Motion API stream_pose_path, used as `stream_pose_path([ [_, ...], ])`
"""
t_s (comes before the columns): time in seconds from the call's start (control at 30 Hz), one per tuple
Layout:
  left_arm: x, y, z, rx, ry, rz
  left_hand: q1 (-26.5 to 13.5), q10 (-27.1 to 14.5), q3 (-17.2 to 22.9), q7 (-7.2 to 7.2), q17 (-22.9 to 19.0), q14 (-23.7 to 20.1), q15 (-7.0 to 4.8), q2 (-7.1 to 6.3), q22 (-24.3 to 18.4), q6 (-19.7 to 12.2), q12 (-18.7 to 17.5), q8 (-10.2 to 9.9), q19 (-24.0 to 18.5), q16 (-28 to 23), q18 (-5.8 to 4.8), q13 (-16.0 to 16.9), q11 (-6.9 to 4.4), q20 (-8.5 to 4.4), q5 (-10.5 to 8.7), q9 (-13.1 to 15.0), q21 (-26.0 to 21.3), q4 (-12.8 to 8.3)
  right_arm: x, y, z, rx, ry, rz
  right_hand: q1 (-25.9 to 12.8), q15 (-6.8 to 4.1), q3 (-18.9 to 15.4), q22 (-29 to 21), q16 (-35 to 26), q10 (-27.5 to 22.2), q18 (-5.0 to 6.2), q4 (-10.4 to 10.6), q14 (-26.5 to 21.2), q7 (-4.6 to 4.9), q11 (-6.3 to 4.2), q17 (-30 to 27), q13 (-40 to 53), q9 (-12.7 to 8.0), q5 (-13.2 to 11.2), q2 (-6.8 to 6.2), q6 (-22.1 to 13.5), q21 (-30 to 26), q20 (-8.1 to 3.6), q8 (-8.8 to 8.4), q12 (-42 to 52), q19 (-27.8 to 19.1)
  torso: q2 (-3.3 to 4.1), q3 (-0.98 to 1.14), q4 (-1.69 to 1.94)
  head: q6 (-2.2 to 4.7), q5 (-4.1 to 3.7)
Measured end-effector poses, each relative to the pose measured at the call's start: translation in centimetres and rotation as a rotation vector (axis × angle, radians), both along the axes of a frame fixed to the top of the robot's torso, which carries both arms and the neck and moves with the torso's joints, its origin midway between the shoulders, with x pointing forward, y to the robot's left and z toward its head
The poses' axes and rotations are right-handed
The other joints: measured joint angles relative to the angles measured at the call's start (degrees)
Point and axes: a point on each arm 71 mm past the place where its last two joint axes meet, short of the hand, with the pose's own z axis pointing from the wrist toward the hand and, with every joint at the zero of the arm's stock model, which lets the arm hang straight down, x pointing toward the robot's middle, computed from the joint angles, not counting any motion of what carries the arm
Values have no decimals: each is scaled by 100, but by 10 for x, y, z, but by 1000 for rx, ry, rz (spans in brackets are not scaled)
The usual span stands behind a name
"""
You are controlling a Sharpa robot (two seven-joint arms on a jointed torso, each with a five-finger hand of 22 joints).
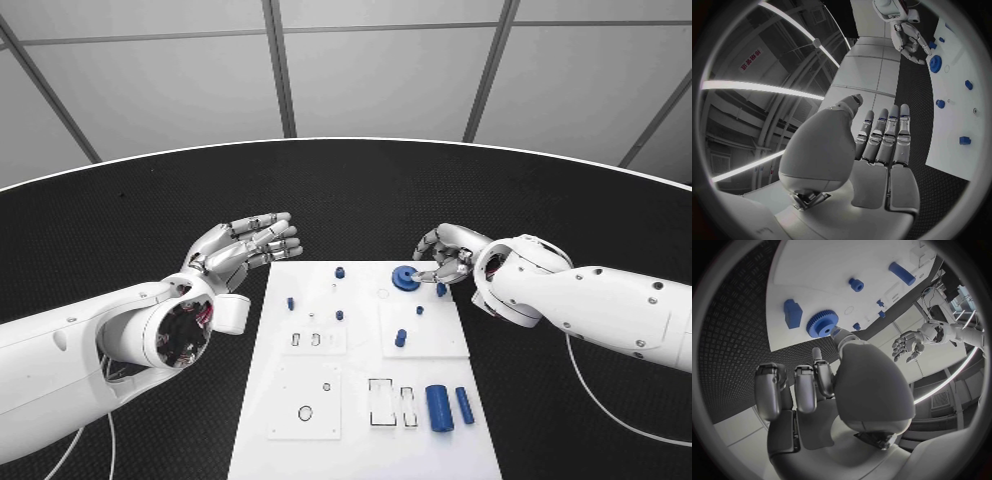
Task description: Assemble the parts on the task board
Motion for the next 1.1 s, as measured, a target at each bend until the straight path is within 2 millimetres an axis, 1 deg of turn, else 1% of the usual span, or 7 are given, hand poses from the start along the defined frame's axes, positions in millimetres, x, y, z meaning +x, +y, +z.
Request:
stream_pose_path([
  [0.1, 0, 0, 0, 0, 0, 1, 0, 0, 0, 0, 0, 0, 0, 0, 0, 0, 0, 0, 0, 0, -1, 0, 0, 0, 0, 0, 0, 0, 0, 3, 0, -2, 1, 7, 0, 0, -16, 0, 0, 21, 1, -16, 0, 0, 22, 0, 0, -7, 0, 0, 0, 29, 0, 0, 49, 0, 1, 1, 2, -8, 1],
  [0.3, 0, 0, 0, 0, 0, 1, 0, 0, 0, 0, 0, 0, 0, 0, 0, 0, 0, 0, 0, 0, -1, 0, 0, 0, 0, 0, 0, 0, 0, 8, -1, -5, 1, 19, 0, 0, -16, -1, 0, 21, 1, -16, 0, 0, 21, -1, -1, -7, 0, 0, 0, 29, 0, 0, 71, 0, 1, 2, 1, -24, 13],
  [0.67, -1, 0, 0, 0, 0, 0, 0, 0, 18, 0, 1, 0, 0, 0, -3, 0, 0, 0, 0, 0, 0, 0, 0, 0, 0, 0, 0, -18, 3, 14, -3, -13, 13, 26, 30, 39, -15, -1, 35, 61, 2, -16, 3, 0, 20, -1, -2, -13, 0, 31, 1, 51, 20, 23, 133, -21, -1, 2, 1, -39, 14],
  [0.73, -1, 1, 0, 0, 0, 0, 0, 0, 24, 0, 0, 0, 0, 0, -7, 0, 0, 0, 0, 0, 0, 0, 0, 0, 0, 0, 0, -25, 3, 15, -3, -14, 15, 28, 35, 39, -16, -1, 35, 61, 2, -16, 3, 20, 20, -1, -2, -13, 0, 36, -20, 51, 20, 23, 133, -20, -1, 2, 1, -44, 16],
  [0.97, -1, 1, 0, 0, 1, -1, 0, 0, 24, 0, 0, 0, 0, 0, -6, 0, 0, 0, 0, 0, -1, 0, 0, 0, 0, 1, 0, -25, 4, 17, -3, -46, 3, 40, 53, 39, -15, -1, 35, 72, 3, -16, 3, 21, 31, -2, -2, -12, 0, 54, -20, 71, 20, 23, 150, -20, -2, 1, 1, -63, 27],
  [1.03, -1, 1, 0, 0, 1, -1, 0, 0, 24, 0, 0, 0, 0, 0, -6, 0, 0, 0, 0, 0, -1, 0, 0, 0, 0, 0, 0, -25, 5, 18, -4, -52, 3, 41, 53, 39, -15, -2, 35, 82, -67, -16, 3, 21, 41, -2, -2, -17, 0, 54, -20, 74, 20, 23, 155, -20, -2, 1, 1, -71, 32],
  [1.1, -1, 1, 0, 0, 1, 0, 0, 0, 24, 0, 0, 0, 0, 0, -6, 0, 0, 0, 0, 0, 0, 0, 0, 0, 0, 1, 0, -25, 5, 18, -4, -58, 2, 42, 70, 39, -15, -2, 35, 82, -68, -16, 3, 21, 41, -2, -2, -17, 0, 37, -20, 74, 33, 23, 155, -7, -1, 3, 1, -77, 36],
])
